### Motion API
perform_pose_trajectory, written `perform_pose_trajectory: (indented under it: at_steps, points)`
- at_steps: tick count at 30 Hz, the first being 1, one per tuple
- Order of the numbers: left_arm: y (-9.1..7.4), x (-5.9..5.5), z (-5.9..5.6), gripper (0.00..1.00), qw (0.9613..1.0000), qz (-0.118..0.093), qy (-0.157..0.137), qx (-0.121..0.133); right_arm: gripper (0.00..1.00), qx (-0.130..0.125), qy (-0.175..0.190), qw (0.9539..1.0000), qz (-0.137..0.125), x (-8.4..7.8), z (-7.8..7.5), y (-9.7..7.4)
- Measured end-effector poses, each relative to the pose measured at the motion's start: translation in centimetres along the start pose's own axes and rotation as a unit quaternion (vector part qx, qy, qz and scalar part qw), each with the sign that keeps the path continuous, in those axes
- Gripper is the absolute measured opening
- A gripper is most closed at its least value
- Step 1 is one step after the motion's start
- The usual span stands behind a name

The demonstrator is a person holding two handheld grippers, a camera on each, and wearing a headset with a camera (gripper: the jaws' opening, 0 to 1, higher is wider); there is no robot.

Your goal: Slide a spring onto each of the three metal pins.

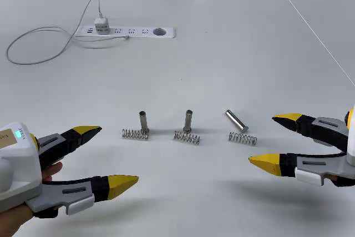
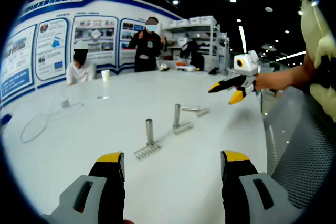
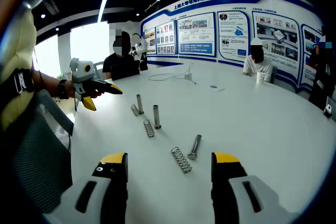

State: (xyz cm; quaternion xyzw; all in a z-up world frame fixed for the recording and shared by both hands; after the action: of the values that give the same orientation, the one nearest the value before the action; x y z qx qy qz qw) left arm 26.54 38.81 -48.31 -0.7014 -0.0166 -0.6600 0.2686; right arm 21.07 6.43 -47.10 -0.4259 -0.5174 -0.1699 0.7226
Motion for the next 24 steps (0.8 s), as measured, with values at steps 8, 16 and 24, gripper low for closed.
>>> perform_pose_trajectory:
  at_steps: [8,16,24]
  points:
    - [-0.02,-0.04,-0.06,0.76,1.0000,0.002,-0.001,-0.001,0.66,-0.002,0.004,1.0000,0.000,0.03,-0.02,-0.03]
    - [-0.02,-0.19,-0.13,0.76,1.0000,0.004,-0.002,-0.001,0.65,-0.004,0.008,1.0000,-0.001,0.11,-0.10,-0.09]
    - [-0.08,-0.42,-0.27,0.76,1.0000,0.004,-0.005,0.000,0.65,-0.007,0.011,0.9999,0.000,0.12,-0.22,-0.11]
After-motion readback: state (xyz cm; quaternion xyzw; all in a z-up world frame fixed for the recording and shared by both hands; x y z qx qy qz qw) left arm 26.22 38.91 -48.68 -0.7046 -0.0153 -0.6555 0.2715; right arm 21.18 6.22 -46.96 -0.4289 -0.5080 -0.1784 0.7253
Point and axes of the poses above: the centre of the closed fingertips' face, and the gripper's own axes: y roughly forward along the fingers, z roughly to its left, x roughly out of its top, the point moved 7 cm from there along -y, roughly backward along the fingers, and after that the axes turned 5 degrees about y, right-handed, at the moved point
